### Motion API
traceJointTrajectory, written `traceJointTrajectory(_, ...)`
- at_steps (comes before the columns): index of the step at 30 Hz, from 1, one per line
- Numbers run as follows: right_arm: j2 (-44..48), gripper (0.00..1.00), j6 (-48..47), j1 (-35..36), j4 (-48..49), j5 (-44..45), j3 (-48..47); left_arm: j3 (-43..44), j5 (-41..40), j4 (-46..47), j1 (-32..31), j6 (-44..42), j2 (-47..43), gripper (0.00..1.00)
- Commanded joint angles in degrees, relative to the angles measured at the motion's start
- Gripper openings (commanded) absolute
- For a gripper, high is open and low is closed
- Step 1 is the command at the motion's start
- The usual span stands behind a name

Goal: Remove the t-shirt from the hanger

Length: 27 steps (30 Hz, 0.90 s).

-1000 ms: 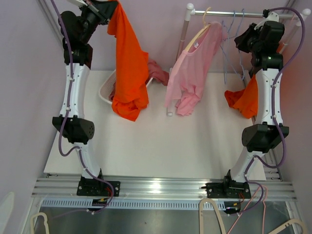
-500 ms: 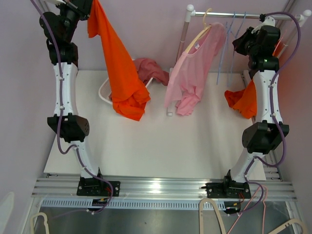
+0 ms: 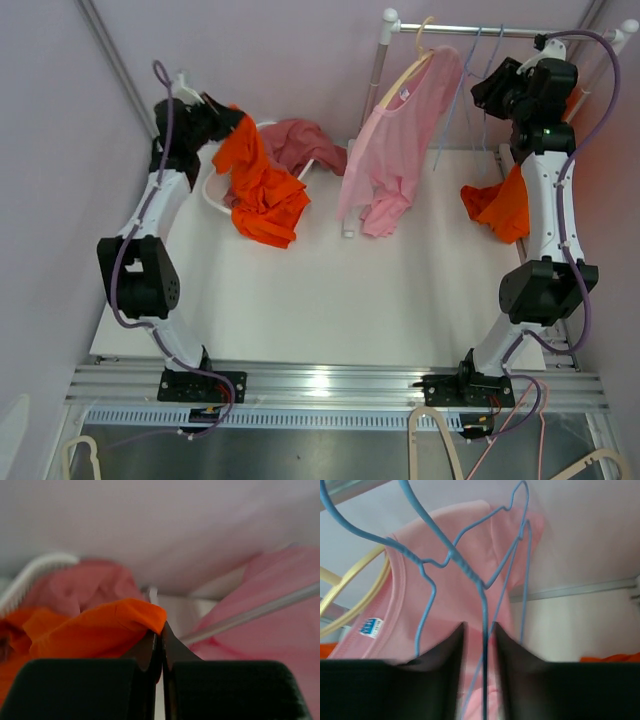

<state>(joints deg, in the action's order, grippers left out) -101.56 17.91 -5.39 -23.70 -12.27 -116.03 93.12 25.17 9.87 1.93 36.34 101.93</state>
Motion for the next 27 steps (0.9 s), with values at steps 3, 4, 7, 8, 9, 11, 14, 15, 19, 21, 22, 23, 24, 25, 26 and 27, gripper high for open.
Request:
traceJointTrajectory(3,3.29,0.66,-0.33,0.03,-3.45,-0.14,-2.01,-5.50,-4.79,-9.41,-6.32,-4.70,-3.06,0.01)
traceJointTrajectory(4,4.69,0.78,-0.51,0.03,-5.28,0.92,-2.36,-5.23,-4.17,-12.21,-6.59,-4.61,-0.70,0.01)
traceJointTrajectory(7,7.94,0.87,-0.86,-0.15,-8.36,9.07,-2.27,-3.48,-1.45,-18.65,-7.12,-4.08,4.57,0.01)
traceJointTrajectory(8,8.56,0.87,-0.77,-0.32,-9.07,11.02,-2.62,-2.95,-0.31,-19.96,-7.12,-4.17,5.81,0.01)
traceJointTrajectory(9,9.00,0.87,-0.60,-0.50,-9.86,12.17,-3.15,-2.34,0.14,-21.02,-7.38,-4.60,7.22,0.01)
traceJointTrajectory(11,9.27,0.87,-0.86,-1.11,-12.85,17.79,-5.95,-0.75,-1.52,-23.74,-7.47,-5.22,10.20,0.04)
traceJointTrajectory(14,9.53,0.89,-1.91,-1.82,-14.88,22.01,-7.54,-0.05,-3.98,-25.68,-7.47,-5.14,12.49,0.09)
traceJointTrajectory(15,9.54,0.91,-2.18,-1.99,-15.32,22.90,-7.55,0.13,-4.42,-25.95,-7.47,-4.96,12.94,0.21)
traceJointTrajectory(19,9.36,0.94,-2.53,-4.37,-15.85,25.89,-7.72,0.83,-6.54,-27.09,-7.47,-4.17,13.21,0.93)
traceJointTrajectory(21,8.75,0.94,-2.01,-6.56,-15.93,25.64,-8.16,-0.57,-9.69,-27.18,-7.56,-3.82,10.85,0.99)
traceJointTrajectory(22,8.48,0.93,-1.22,-7.26,-15.76,25.20,-8.34,-1.18,-10.83,-26.75,-7.65,-3.73,9.53,1.00)
traceJointTrajectory(23,7.96,0.93,-0.95,-8.75,-15.76,24.41,-8.69,-3.62,-12.41,-25.18,-7.65,-3.73,7.95,1.00)
traceJointTrajectory(24,6.56,0.91,-0.77,-9.37,-16.19,23.18,-10.17,-4.00,-13.73,-24.73,-7.73,-4.08,4.89,0.99)
traceJointTrajectory(25,5.85,0.91,-0.69,-9.81,-16.55,22.82,-11.23,-4.26,-15.31,-24.90,-7.91,-4.43,3.20,0.99)
traceJointTrajectory(26,4.98,0.90,-0.86,-10.60,-16.99,22.65,-12.20,-4.09,-17.93,-24.90,-8.43,-4.95,1.88,0.99)
traceJointTrajectory(27,3.31,0.90,-0.86,-10.96,-17.60,22.38,-13.07,-3.74,-19.18,-25.16,-8.79,-5.83,0.48,1.00)
